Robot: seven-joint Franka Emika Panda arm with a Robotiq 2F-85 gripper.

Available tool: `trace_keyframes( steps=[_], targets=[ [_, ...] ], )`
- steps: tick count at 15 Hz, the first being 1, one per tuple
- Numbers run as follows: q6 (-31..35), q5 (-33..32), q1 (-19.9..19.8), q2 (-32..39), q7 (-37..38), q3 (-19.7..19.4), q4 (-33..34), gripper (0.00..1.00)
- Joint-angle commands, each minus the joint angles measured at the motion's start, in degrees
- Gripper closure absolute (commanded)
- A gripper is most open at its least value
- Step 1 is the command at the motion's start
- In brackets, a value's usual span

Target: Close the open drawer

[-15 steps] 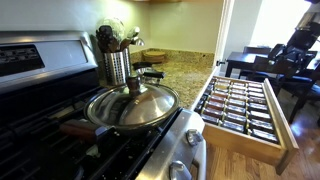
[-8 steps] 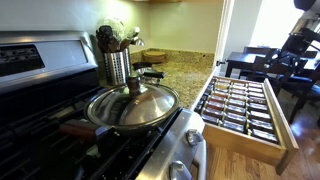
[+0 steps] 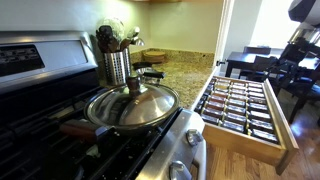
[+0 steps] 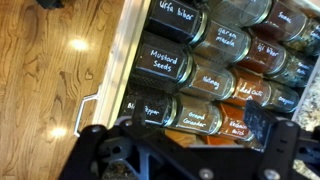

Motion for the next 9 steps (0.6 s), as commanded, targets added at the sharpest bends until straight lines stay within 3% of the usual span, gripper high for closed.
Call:
trace_keyframes(
  steps=[1,9],
  targets=[
    [3.7,4.0,-2.0,4.8,-0.2,1.9,1.0,0.00],
    [8.3,10.2,-3.9,14.9,0.8,6.6,4.3,0.00]
  ],
)
